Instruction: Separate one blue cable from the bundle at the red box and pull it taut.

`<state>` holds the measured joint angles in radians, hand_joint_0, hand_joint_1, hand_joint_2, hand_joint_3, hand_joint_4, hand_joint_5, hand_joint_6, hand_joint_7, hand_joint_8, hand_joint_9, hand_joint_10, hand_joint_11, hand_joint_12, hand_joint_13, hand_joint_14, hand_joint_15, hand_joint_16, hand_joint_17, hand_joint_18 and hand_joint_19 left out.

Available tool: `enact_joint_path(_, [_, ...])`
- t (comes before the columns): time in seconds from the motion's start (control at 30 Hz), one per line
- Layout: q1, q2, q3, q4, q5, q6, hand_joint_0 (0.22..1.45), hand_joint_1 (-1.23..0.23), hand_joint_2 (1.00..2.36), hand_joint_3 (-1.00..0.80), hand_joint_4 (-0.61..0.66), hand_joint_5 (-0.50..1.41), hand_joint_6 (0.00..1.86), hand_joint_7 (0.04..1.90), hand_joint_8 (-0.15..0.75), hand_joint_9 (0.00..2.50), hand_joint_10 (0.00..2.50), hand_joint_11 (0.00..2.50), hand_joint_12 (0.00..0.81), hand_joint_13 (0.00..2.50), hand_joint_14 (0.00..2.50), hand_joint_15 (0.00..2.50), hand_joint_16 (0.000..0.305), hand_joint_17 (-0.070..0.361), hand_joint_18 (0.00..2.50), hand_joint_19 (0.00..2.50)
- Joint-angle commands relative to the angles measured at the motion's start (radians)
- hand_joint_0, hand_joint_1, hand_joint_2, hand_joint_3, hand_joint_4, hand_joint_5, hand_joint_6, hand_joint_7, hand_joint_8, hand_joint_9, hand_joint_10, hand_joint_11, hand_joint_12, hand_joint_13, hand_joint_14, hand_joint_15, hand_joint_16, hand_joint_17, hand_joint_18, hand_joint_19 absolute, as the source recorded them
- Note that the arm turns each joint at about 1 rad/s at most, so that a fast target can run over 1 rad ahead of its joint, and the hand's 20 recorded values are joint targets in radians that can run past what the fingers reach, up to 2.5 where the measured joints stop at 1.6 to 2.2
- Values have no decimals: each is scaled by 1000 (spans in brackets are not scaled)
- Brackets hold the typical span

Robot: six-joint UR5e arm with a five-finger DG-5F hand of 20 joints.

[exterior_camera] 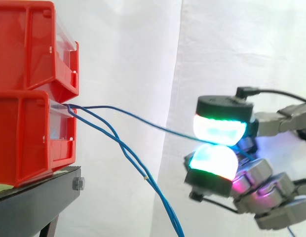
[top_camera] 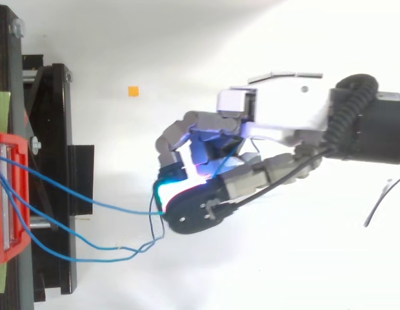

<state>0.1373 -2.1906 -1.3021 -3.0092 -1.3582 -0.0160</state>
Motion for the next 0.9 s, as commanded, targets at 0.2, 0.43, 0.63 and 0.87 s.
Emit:
enact_joint_path(0.2, [24, 69, -158, 182, 94, 76, 756, -742, 1020, -11, -157, -190, 954, 1515, 317, 304, 2500, 1605, 402, 692, 2500, 1711, 36, 81, 1187, 1865])
enact_joint_path(0.43, [44, 69, -158, 213, 100, 54, 756, -724, 1017, 78, -129, -193, 955, 1487, 318, 301, 2500, 1638, 401, 685, 2500, 1735, 37, 83, 1152, 1818])
enact_joint_path(0.63, [57, 66, -158, 214, 125, 16, 754, -727, 1018, 73, -124, -194, 955, 1477, 317, 298, 2500, 1623, 398, 680, 2500, 1706, 37, 82, 1159, 1807])
enact_joint_path(0.87, [79, 66, -186, 223, 208, 1, 753, -731, 1018, 68, -122, -194, 954, 1473, 318, 298, 2500, 1599, 395, 680, 2500, 1683, 37, 83, 1158, 1806])
